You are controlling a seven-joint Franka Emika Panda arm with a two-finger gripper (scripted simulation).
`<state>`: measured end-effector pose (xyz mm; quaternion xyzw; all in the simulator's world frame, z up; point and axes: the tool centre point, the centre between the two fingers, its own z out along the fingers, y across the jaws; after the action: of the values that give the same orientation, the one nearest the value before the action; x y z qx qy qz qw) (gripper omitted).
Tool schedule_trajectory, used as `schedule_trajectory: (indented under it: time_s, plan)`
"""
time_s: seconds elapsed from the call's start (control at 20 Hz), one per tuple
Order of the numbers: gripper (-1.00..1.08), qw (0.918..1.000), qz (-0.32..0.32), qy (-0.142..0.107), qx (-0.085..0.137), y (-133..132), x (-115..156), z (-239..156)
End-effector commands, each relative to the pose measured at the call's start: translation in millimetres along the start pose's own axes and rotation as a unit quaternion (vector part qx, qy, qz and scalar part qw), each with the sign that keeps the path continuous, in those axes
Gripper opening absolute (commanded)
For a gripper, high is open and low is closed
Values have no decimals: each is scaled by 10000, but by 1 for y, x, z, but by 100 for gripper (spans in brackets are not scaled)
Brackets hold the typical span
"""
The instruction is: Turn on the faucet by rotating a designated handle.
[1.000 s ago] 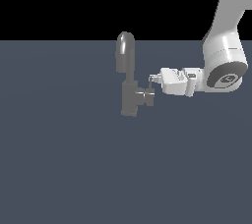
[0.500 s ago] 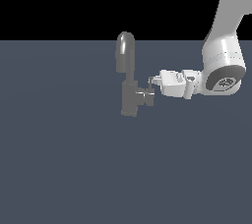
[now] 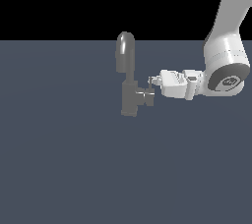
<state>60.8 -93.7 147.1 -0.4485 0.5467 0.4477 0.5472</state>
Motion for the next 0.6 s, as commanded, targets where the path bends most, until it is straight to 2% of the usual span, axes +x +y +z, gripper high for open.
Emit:
schedule_trajectory:
  time_s: [0.0,0.55]
  plan:
    - [-100,10000,0,0,0,7,-2,0]
    - [-100,10000,0,0,0,34,-8,0]
